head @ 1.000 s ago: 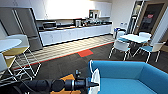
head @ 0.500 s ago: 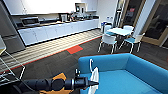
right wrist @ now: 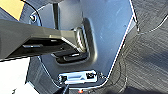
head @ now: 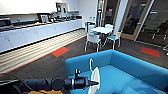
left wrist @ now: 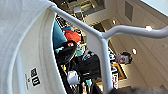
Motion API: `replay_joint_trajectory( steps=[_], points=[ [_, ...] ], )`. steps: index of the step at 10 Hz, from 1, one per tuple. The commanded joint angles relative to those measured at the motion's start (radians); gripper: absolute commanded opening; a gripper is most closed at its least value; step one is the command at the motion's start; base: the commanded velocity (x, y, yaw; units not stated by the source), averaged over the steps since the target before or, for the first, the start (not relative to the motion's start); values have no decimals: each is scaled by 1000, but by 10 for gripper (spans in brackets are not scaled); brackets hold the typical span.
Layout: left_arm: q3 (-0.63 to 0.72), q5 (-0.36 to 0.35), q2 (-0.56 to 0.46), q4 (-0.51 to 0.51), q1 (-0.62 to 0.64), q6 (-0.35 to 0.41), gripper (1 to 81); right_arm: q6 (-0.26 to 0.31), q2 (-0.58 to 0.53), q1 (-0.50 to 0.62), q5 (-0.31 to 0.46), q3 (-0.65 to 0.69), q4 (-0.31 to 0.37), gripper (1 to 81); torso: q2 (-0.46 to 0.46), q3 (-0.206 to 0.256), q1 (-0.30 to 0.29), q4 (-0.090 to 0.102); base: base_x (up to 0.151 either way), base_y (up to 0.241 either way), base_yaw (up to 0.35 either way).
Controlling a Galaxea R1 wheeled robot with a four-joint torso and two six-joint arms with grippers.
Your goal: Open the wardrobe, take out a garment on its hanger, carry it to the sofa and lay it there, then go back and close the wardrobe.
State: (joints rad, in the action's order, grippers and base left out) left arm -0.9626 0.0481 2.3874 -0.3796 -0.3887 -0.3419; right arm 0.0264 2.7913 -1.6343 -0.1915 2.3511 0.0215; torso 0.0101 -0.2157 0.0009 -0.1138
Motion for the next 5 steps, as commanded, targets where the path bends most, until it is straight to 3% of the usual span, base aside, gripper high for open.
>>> replay_joint_trajectory(
  steps=[1, 5],
  points=[
    [51, 1, -6, 18, 136, 1, 10, 1, -14, 12, 63, -13, -2, 811, 0, 0, 0, 0, 0, 0, -339],
    [48, 1, -8, 16, 136, 0, 10, 3, -14, 12, 63, -13, -3, 811, 0, 0, 0, 0, 0, 0, -346]
  ],
)
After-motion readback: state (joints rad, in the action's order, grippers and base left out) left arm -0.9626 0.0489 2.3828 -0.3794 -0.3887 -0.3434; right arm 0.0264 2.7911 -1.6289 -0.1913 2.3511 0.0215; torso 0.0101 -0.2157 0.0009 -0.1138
